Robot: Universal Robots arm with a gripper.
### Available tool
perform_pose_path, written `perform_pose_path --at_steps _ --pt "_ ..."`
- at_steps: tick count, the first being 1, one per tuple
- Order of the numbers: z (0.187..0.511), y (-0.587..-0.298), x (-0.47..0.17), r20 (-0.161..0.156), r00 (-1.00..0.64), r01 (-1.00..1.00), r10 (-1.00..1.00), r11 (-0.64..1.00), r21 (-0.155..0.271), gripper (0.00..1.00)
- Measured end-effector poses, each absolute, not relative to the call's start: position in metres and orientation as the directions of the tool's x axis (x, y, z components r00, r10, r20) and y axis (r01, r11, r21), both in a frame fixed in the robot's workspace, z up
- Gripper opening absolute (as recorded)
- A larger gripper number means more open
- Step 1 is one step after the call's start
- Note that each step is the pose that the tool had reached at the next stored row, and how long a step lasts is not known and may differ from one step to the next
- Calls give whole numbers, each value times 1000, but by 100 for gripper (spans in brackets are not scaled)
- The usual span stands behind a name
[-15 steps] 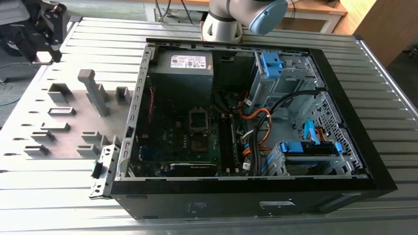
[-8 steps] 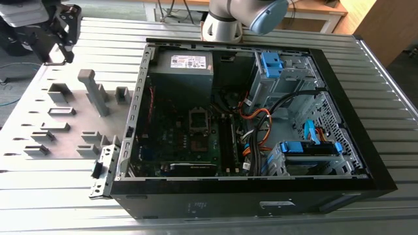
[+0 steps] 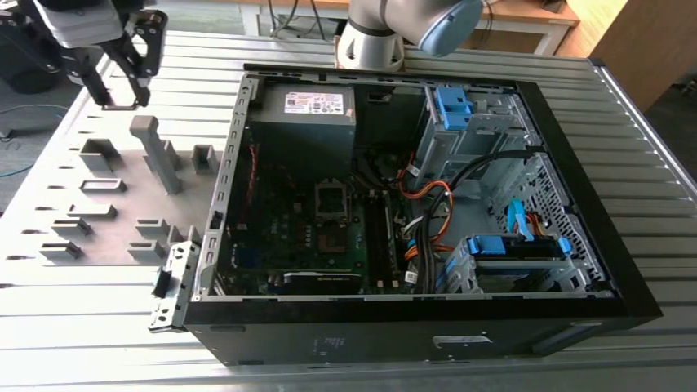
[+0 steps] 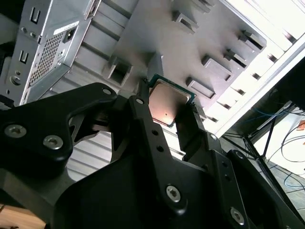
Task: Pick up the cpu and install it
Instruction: 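Pick up the cpu and move it towards the insertion slot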
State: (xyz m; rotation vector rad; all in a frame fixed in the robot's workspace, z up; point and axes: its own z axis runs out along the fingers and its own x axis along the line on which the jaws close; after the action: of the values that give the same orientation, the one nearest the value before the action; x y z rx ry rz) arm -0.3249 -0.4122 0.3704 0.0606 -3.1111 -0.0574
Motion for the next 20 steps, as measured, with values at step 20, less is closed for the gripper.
perform_pose_path --at_steps 20 --pt "370 -412 -265 33 -999 -38 -40 999 37 47"
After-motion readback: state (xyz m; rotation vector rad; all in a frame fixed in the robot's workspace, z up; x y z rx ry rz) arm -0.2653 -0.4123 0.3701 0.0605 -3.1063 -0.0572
